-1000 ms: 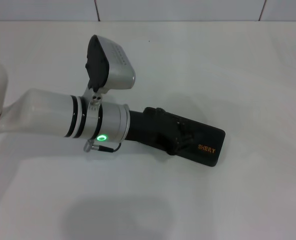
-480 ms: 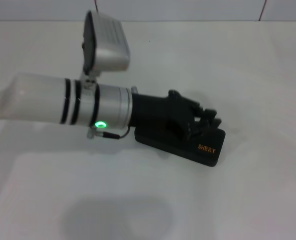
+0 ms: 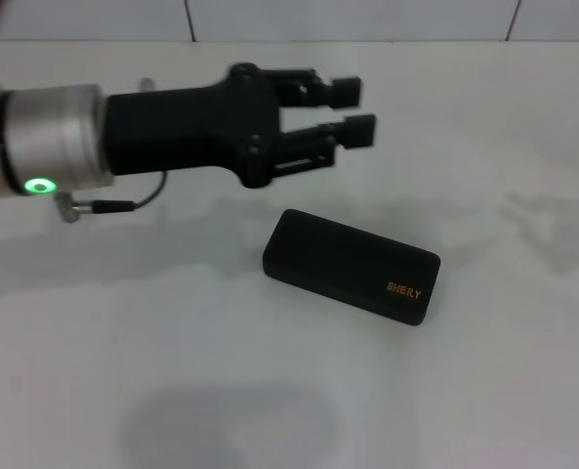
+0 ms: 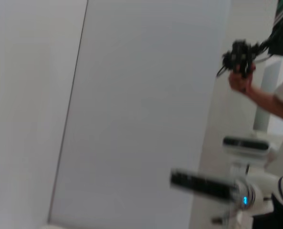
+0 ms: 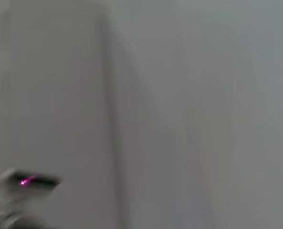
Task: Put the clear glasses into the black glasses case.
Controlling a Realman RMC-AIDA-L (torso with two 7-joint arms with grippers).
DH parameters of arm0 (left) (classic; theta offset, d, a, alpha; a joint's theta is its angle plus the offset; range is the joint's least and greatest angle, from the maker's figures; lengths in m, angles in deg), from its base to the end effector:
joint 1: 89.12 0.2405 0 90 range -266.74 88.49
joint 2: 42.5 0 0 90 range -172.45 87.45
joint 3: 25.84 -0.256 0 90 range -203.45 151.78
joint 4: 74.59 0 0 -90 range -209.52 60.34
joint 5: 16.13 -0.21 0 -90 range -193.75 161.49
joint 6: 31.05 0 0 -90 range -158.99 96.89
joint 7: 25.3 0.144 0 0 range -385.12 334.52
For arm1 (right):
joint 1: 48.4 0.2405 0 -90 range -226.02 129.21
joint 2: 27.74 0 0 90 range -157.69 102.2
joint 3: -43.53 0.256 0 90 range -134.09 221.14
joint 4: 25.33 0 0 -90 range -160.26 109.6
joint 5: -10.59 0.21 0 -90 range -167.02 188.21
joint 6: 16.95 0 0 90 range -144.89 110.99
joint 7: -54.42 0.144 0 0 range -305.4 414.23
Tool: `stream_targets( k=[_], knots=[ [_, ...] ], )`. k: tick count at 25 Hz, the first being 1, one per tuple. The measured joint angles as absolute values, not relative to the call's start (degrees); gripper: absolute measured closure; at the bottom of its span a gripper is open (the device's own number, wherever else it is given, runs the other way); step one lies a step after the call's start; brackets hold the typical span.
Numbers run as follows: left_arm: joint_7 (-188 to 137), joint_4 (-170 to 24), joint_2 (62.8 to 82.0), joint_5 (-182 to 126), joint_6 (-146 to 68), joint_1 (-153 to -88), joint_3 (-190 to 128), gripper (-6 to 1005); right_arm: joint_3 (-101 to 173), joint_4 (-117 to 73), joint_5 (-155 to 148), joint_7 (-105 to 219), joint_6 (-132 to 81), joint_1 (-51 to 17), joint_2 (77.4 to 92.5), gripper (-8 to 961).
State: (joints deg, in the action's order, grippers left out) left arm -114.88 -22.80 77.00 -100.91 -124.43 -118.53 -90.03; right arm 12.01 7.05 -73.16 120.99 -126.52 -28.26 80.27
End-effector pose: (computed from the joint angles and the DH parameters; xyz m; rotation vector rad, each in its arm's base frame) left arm -0.1524 0.3295 0.0090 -2.8548 -0.3493 -1.1535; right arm 0.2901 0.2840 0.1348 -2.2712 0.2202 1.2279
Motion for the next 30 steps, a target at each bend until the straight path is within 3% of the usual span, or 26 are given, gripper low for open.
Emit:
stream_targets(
  k=[3, 6, 10, 15, 25, 30],
  knots=[
    [-112.69, -24.77, 76.33, -100.13, -127.09, -117.79, -87.76, 682, 6.51, 8.42, -76.02, 121.74, -126.63, -25.90, 80.73, 918],
    [-112.12, -26.29, 75.28, -99.31, -130.84, -117.30, -86.50, 575, -0.45, 8.36, -77.36, 123.76, -124.17, -22.52, 81.66, 796],
    [-110.48, -29.35, 73.96, -99.66, -136.53, -116.88, -82.90, 374, -7.88, 8.61, -78.74, 125.04, -118.36, -18.95, 84.59, 662],
    [-111.65, -30.57, 70.97, -102.61, -137.25, -115.72, -80.61, 338, -13.55, 10.25, -83.43, 125.69, -112.39, -15.79, 87.94, 502],
    [-106.68, -34.20, 70.64, -104.08, -136.63, -114.15, -78.01, 297, -16.56, 10.42, -81.34, 128.04, -115.49, -12.84, 87.93, 246],
    [-104.10, -36.02, 72.18, -104.94, -136.94, -114.22, -78.96, 276, -16.34, 10.16, -79.59, 128.06, -117.78, -13.14, 87.83, 131]
  ],
)
